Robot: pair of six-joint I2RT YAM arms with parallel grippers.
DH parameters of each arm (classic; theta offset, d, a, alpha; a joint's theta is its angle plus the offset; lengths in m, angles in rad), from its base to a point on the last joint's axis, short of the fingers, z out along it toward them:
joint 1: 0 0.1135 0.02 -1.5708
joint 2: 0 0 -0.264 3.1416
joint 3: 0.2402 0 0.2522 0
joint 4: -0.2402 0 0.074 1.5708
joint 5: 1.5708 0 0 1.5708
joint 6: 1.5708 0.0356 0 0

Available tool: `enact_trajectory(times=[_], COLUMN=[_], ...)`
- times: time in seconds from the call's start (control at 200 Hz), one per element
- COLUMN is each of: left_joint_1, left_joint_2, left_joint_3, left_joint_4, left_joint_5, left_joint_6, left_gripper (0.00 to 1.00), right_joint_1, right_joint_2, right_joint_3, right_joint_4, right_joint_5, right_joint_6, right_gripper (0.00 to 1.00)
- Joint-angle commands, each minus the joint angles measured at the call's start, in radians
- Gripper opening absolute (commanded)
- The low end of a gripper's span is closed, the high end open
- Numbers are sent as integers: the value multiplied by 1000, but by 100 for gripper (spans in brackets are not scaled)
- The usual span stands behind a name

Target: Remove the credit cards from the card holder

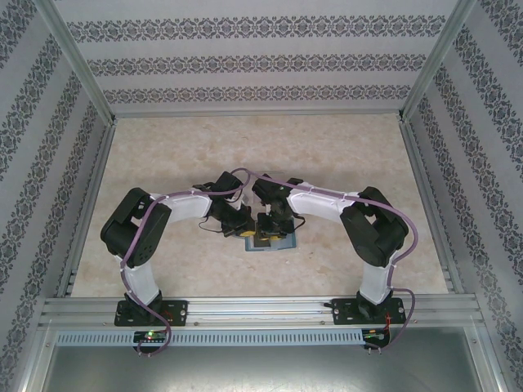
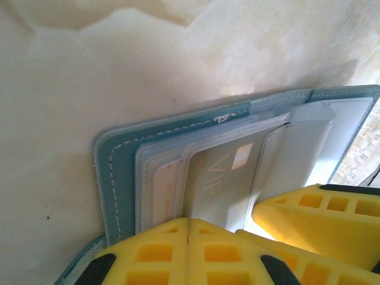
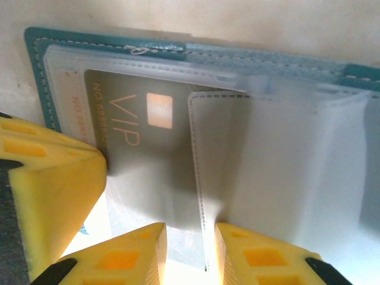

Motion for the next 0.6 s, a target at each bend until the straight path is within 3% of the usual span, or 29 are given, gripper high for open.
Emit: enact_trajectory(times=[0.0, 0.595], left_joint_1=[-5, -5], left_joint_2=[48, 60], left_joint_3=[-7, 1], left_joint_4=[-16, -10], left_joint_5=[-42, -33], left_joint_6=[4, 2], left_gripper=[0, 0], right_joint_1=[11, 21], right_joint_2=[-24, -65], right_joint_3=[26, 73], right_joint_4=[-69, -193], right_joint_5=[69, 220], right_joint_6=[-23, -48], right_gripper=[31, 37])
